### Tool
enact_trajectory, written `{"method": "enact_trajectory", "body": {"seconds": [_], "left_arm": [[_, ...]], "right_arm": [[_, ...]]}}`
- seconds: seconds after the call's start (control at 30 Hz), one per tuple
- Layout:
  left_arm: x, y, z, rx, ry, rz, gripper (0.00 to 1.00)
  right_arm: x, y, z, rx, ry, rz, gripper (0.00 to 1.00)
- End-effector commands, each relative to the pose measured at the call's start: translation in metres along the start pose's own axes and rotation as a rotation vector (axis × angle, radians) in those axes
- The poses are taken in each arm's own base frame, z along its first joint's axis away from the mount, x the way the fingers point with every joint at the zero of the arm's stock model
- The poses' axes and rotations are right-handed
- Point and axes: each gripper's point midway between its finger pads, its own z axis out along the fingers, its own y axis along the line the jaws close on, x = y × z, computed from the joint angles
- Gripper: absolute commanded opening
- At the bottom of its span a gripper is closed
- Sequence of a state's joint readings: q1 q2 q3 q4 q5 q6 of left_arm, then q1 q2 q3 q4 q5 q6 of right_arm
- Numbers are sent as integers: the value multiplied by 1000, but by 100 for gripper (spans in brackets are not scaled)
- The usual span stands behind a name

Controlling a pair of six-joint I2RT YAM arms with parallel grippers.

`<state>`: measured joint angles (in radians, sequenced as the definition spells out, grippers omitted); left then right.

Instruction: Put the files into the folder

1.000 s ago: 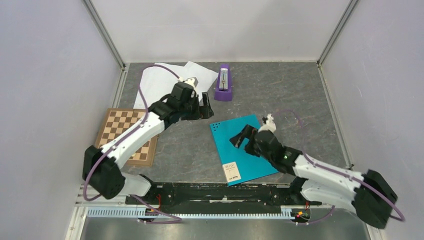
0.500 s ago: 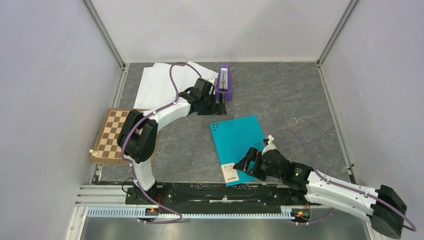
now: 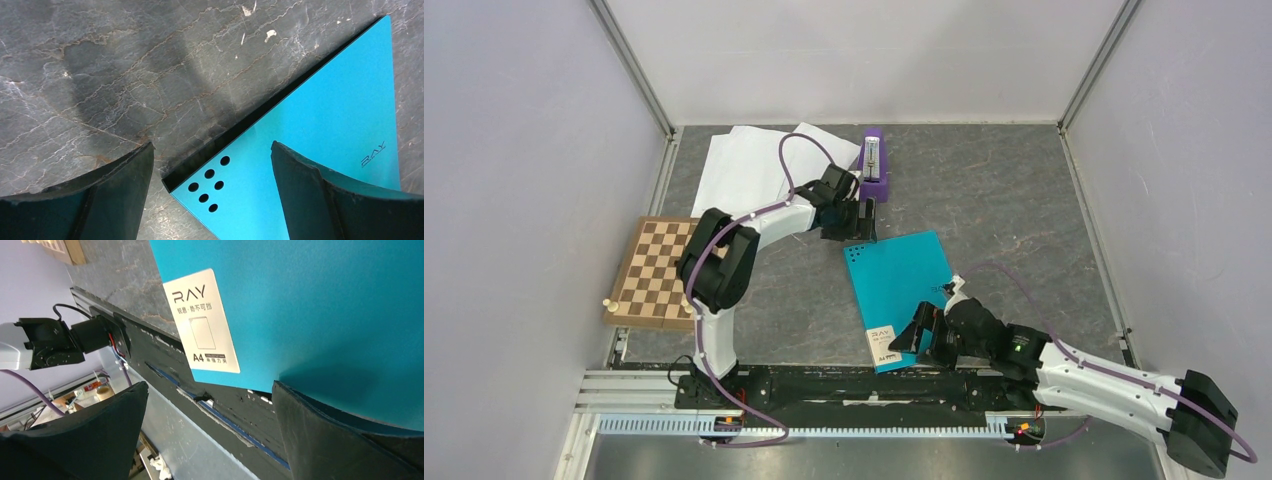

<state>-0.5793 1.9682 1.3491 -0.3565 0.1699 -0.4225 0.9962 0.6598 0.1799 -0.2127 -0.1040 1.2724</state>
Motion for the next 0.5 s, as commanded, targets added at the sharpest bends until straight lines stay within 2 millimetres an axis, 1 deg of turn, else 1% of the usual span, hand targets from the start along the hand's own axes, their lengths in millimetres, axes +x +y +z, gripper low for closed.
{"method": "enact_trajectory", "body": {"seconds": [0.0,0.07,0.23,0.37,0.47], "left_arm": [[-10,-7,0,32,-20,39,92],[-10,-5,1,24,-19,38,93],[-10,-4,0,16,-16,36,93],[-8,-4,2,17,-5,30,93],[-5,-3,0,12,4,22,92]], "right_arm": [[19,-7,-8,55,110,-10,98],[23,-6,-9,48,130,1,98],[24,2,-11,36,146,1,98],[20,-4,-7,45,116,15,98],[10,-12,0,31,39,41,98]]}}
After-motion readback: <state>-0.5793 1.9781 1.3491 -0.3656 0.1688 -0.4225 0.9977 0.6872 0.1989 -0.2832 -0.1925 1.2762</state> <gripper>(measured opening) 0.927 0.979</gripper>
